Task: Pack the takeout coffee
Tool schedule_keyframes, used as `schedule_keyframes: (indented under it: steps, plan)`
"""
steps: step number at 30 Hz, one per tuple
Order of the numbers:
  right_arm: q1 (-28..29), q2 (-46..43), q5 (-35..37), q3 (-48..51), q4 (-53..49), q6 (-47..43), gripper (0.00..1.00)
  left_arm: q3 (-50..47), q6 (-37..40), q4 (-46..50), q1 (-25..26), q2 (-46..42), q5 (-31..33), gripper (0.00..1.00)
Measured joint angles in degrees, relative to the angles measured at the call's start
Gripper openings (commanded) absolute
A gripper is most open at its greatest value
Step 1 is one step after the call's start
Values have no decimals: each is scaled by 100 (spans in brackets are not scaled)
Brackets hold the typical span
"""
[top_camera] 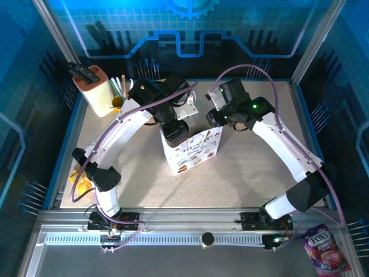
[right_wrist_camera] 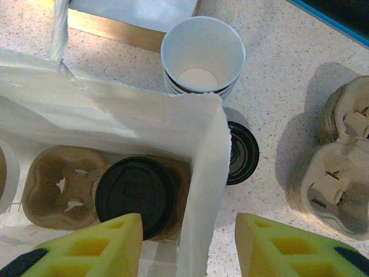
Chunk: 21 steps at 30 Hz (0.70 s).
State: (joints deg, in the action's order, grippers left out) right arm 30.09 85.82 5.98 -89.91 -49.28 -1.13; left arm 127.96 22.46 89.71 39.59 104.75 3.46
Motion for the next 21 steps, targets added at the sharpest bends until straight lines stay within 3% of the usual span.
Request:
schedule_keyframes:
  steps: [21]
  plan:
    - [35,0,4,-7,-26,-2,44,-140,2,-2,0,144,85,58]
